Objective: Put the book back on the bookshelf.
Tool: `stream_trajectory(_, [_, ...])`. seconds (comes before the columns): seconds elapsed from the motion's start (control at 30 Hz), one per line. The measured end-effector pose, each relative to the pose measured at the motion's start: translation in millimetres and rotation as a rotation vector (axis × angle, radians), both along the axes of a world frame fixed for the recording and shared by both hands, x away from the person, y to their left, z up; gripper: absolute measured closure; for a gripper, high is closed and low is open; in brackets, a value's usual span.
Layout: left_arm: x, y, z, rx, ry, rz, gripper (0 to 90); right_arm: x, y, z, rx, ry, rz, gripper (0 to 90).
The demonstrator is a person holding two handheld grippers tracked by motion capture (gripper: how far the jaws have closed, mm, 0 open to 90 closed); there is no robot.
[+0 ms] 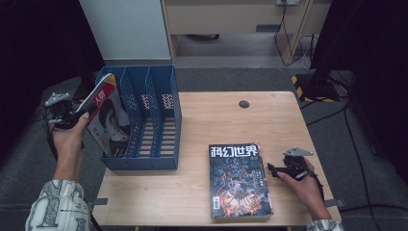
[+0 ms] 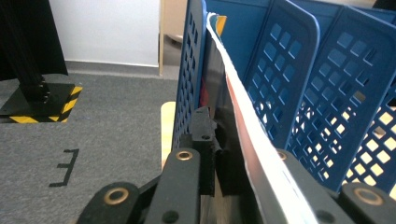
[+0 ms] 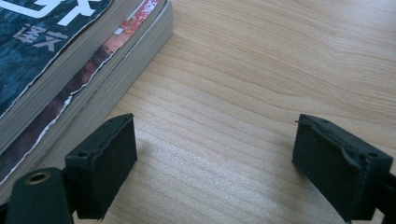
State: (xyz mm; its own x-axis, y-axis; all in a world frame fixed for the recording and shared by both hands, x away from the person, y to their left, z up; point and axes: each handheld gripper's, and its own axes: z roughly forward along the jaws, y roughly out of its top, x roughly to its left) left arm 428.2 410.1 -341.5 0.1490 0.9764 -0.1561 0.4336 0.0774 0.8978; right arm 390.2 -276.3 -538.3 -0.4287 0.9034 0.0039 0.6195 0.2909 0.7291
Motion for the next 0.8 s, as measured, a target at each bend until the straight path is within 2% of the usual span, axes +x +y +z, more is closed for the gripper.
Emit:
stream_trajectory(0.07, [1.5, -1.1, 1.2, -0.010, -0.003, -0.003, 78.6, -0.1, 0.0, 0.2, 0.000, 0.003, 0.002, 13.8])
stream_trajectory(0.33, [10.4, -7.4, 3.0, 0.004, 0.024, 0.001, 70.9, -0.5, 0.3, 0.3, 0.001, 0.005, 0.006, 13.8])
stream_trajectory(0.43, [12.8, -8.5, 3.6, 0.027, 0.043, 0.003, 75.1, -0.6, 0.2, 0.3, -0.002, 0.005, 0.010, 13.8])
stream_trajectory(0.47, [12.9, -8.4, 3.9, 0.031, 0.048, 0.007, 81.6, -0.6, 0.2, 0.3, -0.002, 0.005, 0.011, 13.8])
stream_trajectory(0.53, [12.9, -7.7, 4.4, 0.038, 0.052, 0.019, 84.4, -0.6, 0.3, 0.3, -0.002, 0.005, 0.011, 13.8])
stream_trajectory(0.67, [9.6, -4.2, 4.8, 0.026, 0.033, 0.039, 86.2, -0.6, 0.2, 0.3, -0.002, 0.005, 0.012, 13.8])
stream_trajectory(0.8, [4.7, -1.2, 6.3, 0.011, 0.005, 0.030, 86.4, -0.6, 0.3, 0.3, -0.002, 0.005, 0.012, 13.8])
